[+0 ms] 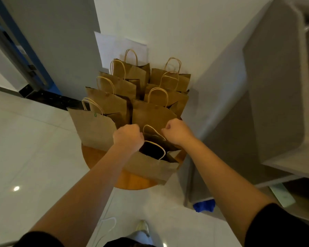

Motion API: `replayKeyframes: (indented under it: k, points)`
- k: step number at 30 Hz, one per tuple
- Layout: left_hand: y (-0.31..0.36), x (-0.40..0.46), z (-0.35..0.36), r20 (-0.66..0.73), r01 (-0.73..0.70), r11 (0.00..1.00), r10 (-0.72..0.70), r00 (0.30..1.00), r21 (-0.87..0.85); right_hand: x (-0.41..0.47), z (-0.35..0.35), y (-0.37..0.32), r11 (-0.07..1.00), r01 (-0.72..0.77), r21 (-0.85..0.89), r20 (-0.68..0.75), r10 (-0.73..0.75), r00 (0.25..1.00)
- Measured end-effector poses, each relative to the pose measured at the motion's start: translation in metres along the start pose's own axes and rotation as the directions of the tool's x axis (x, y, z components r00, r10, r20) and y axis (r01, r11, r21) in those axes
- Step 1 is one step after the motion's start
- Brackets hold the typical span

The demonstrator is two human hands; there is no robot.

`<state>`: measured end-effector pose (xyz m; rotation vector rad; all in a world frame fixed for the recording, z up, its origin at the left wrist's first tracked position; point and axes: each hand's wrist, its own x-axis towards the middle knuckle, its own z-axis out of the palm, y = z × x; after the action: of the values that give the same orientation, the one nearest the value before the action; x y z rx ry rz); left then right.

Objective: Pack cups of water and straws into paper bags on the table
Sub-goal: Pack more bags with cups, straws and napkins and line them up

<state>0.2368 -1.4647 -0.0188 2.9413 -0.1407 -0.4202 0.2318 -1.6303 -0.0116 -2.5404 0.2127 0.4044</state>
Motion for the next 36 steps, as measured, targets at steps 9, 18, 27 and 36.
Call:
replayKeyframes:
  k: [9, 18, 27, 36]
  points:
    - [0.077, -0.113, -0.026, -0.293, -0.130, 0.992, 0.125, 0.948, 0.004, -0.125, -0.024, 0.032, 0.999, 0.054, 0.001, -0.089, -0.054, 0.995]
    - [0.197, -0.216, -0.028, -0.395, -0.470, 0.880, 0.406, 0.824, -0.075, -0.254, -0.090, 0.097, 0.999, 0.029, 0.023, -0.306, -0.021, 0.952]
    - [0.300, -0.225, -0.044, -0.312, -0.593, 0.793, 0.532, 0.787, -0.144, -0.284, -0.158, 0.154, 0.995, -0.100, 0.015, -0.407, 0.098, 0.908]
    - [0.387, -0.126, -0.064, -0.327, -0.465, 0.881, 0.416, 0.848, -0.085, -0.199, -0.240, 0.202, 0.980, -0.192, -0.044, -0.510, 0.143, 0.848]
